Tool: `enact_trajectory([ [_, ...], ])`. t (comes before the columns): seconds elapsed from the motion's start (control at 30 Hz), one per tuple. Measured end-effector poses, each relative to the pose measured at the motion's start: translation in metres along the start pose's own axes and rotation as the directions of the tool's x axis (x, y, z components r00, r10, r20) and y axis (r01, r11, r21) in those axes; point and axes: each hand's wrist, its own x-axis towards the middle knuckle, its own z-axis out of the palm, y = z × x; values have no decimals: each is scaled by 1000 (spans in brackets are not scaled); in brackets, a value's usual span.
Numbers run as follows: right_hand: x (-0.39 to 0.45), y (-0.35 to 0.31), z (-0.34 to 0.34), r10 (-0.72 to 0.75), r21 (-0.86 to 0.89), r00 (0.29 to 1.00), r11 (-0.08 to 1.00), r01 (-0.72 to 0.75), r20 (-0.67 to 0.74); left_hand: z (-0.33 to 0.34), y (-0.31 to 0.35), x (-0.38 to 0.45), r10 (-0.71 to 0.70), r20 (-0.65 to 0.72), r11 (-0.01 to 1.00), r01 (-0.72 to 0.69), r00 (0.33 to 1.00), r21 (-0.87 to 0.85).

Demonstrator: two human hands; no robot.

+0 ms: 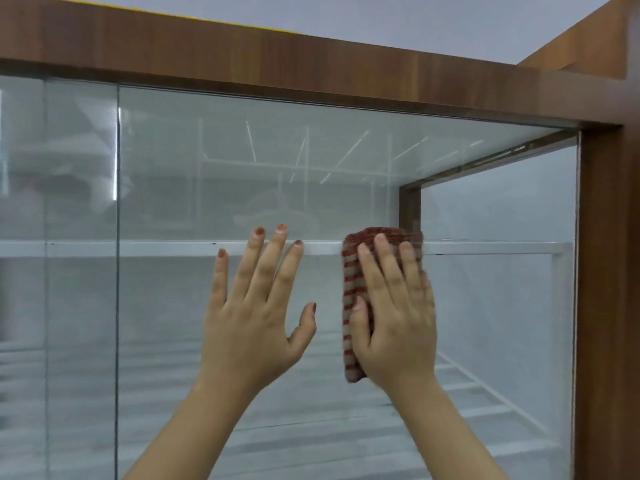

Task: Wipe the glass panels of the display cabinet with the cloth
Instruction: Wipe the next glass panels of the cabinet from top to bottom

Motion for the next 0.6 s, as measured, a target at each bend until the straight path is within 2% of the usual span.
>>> enact_trajectory([
  [0.17,-3,56,-11,115,-4,992,993,-115,-53,2,2,-1,-17,-21,1000,17,1000,2],
  [0.3,-27,56,-12,153,-5,986,988,-154,-63,2,3,-1,-24,-22,1000,25,999,15],
  [0.47,-17,17,-5,-36,-3,999,999,36,21,2,2,-2,-24,-10,999,24,1000,31],
  [0.6,5,27,-7,-72,-6,997,997,72,21,1,2,-2,-27,-18,999,27,999,37],
])
